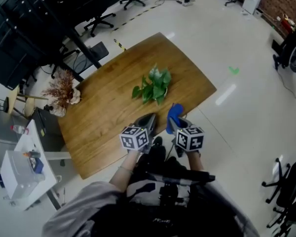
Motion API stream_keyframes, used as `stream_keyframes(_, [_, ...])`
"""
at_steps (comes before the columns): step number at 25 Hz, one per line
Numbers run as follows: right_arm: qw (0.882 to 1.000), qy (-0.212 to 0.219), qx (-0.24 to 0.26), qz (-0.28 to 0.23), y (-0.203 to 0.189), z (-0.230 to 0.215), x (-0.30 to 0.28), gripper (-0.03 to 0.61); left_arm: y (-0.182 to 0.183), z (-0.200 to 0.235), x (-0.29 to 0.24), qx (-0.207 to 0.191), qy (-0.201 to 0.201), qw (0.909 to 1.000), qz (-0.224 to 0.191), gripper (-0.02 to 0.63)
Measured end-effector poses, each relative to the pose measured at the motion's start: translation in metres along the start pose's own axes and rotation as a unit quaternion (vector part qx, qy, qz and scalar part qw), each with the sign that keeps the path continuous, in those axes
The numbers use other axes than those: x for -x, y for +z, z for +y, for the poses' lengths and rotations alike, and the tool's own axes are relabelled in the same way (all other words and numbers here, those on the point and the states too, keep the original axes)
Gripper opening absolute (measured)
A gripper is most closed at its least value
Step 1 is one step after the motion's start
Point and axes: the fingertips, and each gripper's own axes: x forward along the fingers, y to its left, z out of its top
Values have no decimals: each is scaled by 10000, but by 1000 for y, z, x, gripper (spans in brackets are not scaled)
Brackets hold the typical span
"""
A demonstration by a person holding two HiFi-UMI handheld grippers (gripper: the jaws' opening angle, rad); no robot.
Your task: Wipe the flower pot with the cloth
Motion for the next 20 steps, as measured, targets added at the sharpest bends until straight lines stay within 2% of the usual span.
stream_keyframes(6, [9997, -47, 49, 214, 20, -19, -10, 57, 6, 23, -40, 233, -7, 9996, 163, 6])
stream_keyframes(14, [9964, -32, 729, 425, 61, -49, -55, 57, 0, 50, -68, 695, 10, 9969, 357, 6])
stream_keyframes(20, [9872, 185, 1249, 977, 45, -60, -89, 57, 8, 58, -76, 750, -112, 9963, 412, 6])
